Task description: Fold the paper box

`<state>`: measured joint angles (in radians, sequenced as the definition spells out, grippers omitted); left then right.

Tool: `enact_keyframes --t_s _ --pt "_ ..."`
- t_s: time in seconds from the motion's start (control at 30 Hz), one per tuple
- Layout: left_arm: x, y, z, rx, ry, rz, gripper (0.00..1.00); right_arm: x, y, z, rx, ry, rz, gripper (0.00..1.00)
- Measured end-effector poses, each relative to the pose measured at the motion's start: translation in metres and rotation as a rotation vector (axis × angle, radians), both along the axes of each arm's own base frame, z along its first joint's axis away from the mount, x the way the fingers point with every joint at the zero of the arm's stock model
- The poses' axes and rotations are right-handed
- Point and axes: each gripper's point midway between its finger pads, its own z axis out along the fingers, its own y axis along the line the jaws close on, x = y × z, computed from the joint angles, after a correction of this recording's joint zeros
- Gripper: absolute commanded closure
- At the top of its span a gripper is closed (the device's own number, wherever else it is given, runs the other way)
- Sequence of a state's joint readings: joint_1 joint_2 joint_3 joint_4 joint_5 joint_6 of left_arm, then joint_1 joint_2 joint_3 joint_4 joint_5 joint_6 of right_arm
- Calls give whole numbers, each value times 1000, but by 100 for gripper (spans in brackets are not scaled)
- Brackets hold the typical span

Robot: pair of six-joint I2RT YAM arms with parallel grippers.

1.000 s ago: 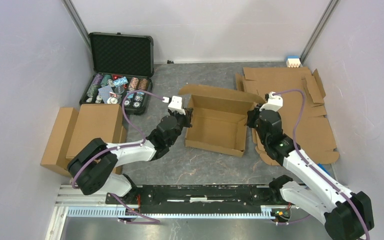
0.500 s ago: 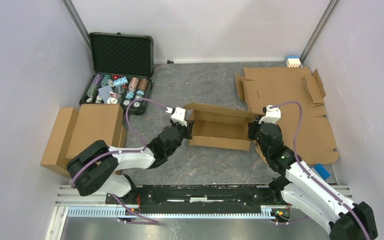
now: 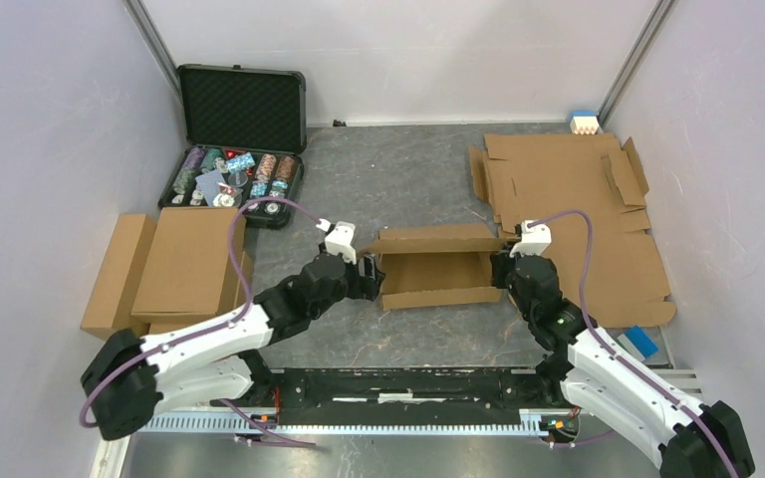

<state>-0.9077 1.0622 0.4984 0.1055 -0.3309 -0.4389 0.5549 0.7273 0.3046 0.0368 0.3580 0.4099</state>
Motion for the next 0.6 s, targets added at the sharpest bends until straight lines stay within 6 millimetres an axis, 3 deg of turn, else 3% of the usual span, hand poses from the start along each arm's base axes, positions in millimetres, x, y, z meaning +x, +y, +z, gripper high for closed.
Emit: enact_keyframes --t_s 0.3,0.4,0.5,0.6 --pt "-45 31 15 -72 142 13 20 -3 0 -12 -34 -5 30 98" --pt "-51 31 38 -102 145 -9 18 -2 0 -12 -49 -13 42 97" --pt "-52 20 75 -158 113 -61 18 -3 0 -12 -60 -20 52 95" --pt "-51 9 96 -157 80 -123 18 -3 2 -13 -69 -27 70 95"
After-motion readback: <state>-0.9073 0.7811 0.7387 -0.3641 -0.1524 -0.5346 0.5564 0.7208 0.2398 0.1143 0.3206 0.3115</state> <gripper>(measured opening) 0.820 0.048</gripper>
